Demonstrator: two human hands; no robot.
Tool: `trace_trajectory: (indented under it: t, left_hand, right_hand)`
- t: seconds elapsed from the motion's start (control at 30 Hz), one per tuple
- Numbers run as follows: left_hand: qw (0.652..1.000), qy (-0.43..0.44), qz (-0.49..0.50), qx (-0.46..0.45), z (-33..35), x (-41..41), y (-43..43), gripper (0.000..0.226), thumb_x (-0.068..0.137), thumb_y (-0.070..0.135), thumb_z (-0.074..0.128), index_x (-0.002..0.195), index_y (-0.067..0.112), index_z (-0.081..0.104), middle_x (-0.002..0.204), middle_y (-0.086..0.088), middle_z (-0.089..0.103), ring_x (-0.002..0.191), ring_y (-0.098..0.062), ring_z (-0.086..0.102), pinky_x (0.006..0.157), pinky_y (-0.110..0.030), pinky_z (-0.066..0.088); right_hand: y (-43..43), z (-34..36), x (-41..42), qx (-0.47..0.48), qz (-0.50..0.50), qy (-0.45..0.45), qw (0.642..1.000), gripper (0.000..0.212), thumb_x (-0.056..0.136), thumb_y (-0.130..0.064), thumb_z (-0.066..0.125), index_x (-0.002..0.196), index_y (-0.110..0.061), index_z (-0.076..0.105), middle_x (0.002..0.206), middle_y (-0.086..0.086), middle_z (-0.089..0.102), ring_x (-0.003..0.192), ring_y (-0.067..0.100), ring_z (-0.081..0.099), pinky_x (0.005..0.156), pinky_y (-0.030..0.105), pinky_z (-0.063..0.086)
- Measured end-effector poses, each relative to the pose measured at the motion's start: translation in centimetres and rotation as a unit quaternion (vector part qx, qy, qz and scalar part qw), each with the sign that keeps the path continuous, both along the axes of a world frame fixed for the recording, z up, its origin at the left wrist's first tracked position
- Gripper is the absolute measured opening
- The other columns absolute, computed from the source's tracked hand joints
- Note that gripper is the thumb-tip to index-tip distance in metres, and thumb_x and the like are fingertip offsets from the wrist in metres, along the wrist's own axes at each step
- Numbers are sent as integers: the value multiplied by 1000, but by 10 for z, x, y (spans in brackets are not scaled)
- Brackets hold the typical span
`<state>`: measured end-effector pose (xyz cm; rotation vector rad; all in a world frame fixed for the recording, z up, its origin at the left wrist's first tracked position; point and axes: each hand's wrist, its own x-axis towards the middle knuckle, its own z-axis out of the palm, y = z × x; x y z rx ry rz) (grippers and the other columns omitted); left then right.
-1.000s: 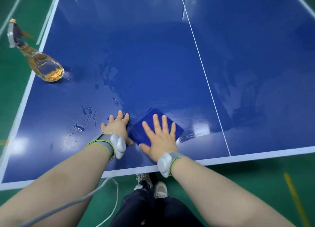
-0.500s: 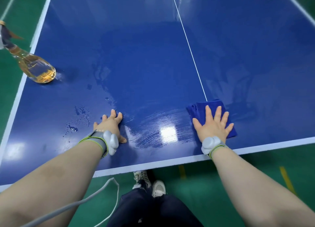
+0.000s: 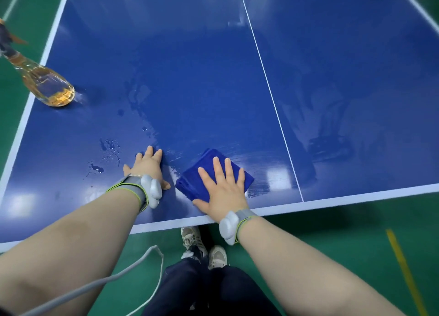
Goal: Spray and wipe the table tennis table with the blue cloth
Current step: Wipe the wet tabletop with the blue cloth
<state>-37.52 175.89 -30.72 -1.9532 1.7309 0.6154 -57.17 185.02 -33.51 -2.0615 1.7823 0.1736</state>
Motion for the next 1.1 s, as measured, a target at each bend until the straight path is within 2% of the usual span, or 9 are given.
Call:
trace_trajectory:
  t: [0.1, 0.23, 0.37, 0.5, 0.67, 0.8, 0.9, 0.97, 1.1]
  left_hand:
    - [1000, -3, 18, -16, -2, 2, 8, 93, 70, 39, 79, 144, 27, 24, 153, 3, 14, 143, -25, 13, 104, -61, 28]
    - [999, -1, 21, -34, -1, 3, 14, 79, 73, 41, 76, 138, 26, 33, 145, 2, 26, 137, -25, 21, 101, -58, 31]
    - [999, -3, 16, -34, -2, 6, 17, 75, 77, 43, 71, 139, 27, 32, 151, 2, 22, 140, -26, 20, 104, -59, 29]
    - [1000, -1, -11, -26, -1, 11, 20, 81, 81, 49, 65, 147, 28, 21, 156, 3, 12, 142, -26, 18, 108, -58, 25]
    - [997, 14, -81, -15, 8, 24, 21, 85, 83, 49, 63, 150, 28, 15, 158, 2, 7, 143, -25, 18, 112, -57, 21]
    - [992, 50, -118, 3, 15, 48, 23, 84, 84, 39, 66, 151, 29, 16, 160, 4, 1, 146, -20, 14, 116, -53, 15]
    - [986, 65, -155, -13, 14, 74, 31, 79, 85, 29, 62, 150, 29, 19, 161, 2, 1, 148, -19, 7, 116, -52, 13]
    - [983, 48, -174, -19, 14, 96, 34, 80, 84, 30, 64, 150, 29, 19, 160, 1, 1, 148, -20, 4, 117, -52, 14]
    - [985, 39, -167, -19, 19, 141, 32, 86, 82, 37, 68, 151, 29, 17, 160, 2, 0, 148, -22, 2, 116, -52, 15]
  right_hand:
    - [1, -4, -33, -21, -68, 6, 997, 81, 86, -69, 45, 153, -43, 9, 164, 0, -14, 148, 29, -20, 113, 58, -13]
    - [2, -4, -100, -43, -236, 46, 970, 80, 86, -71, 44, 154, -41, 13, 165, 0, -6, 150, 29, -10, 116, 58, -3]
    - [6, -6, -141, -38, -359, 62, 930, 80, 88, -70, 39, 155, -36, 13, 165, 4, -3, 150, 32, -8, 117, 62, 0]
    - [3, -6, -110, -17, -407, 72, 910, 81, 91, -69, 34, 157, -31, 7, 164, 10, -8, 148, 38, -12, 114, 66, 0]
    - [16, -3, -20, -34, -340, 54, 938, 85, 90, -68, 39, 157, -28, 5, 163, 15, -9, 147, 42, -13, 112, 68, -2]
    - [32, -2, 80, -29, -180, 35, 983, 87, 89, -66, 41, 157, -27, 3, 162, 17, -12, 146, 44, -16, 109, 67, -11]
    - [36, -1, 133, -22, -62, 28, 997, 85, 89, -66, 41, 157, -30, 7, 162, 14, -15, 146, 43, -18, 108, 66, -15]
    - [31, 0, 143, -4, -46, 31, 998, 83, 89, -68, 41, 156, -34, 4, 162, 10, -19, 146, 39, -22, 110, 64, -15]
    - [23, 2, 132, -14, -94, 25, 995, 80, 87, -70, 42, 154, -43, 8, 164, 1, -14, 148, 31, -17, 114, 60, -8]
